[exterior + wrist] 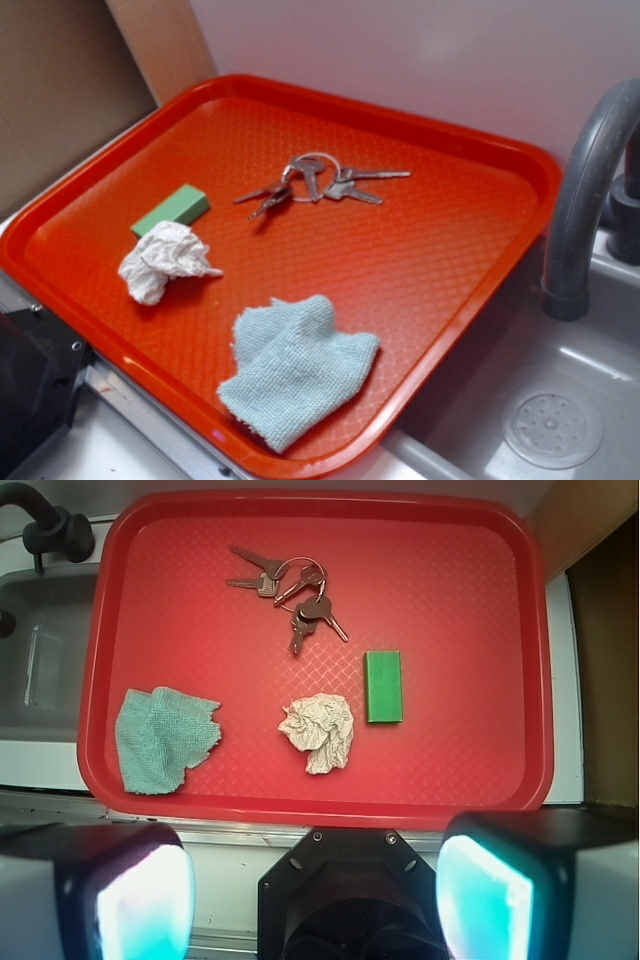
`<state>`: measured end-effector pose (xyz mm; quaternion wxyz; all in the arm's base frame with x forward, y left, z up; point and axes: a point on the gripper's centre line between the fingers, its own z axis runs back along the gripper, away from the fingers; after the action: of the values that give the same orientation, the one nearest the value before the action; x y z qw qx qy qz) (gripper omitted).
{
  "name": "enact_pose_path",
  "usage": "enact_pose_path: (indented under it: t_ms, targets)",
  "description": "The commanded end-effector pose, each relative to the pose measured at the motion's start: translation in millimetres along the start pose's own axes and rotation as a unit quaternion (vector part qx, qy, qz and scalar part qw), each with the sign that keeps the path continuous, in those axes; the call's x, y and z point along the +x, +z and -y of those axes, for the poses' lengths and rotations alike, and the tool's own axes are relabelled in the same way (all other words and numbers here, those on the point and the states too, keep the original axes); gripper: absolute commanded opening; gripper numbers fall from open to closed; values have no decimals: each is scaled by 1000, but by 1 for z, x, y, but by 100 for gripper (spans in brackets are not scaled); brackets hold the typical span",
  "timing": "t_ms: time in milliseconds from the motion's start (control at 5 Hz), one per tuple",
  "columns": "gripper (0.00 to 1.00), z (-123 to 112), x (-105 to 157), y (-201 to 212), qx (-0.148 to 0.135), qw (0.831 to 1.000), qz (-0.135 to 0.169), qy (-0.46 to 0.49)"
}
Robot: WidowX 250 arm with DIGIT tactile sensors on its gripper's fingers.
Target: Grab the blue cloth.
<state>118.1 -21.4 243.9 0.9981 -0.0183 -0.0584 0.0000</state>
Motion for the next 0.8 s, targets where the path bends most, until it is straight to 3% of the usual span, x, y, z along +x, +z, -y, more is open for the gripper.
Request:
enact_pose_path:
  t_ms: [0,200,400,600]
  targets:
    - [100,0,0,0,0,1000,0,0]
    - [100,49,-3,-29,24,991,30,-128]
    - [100,75,-7,-51,-48,967,54,-242]
    - [100,91,-16,-70,-87,932,81,-344]
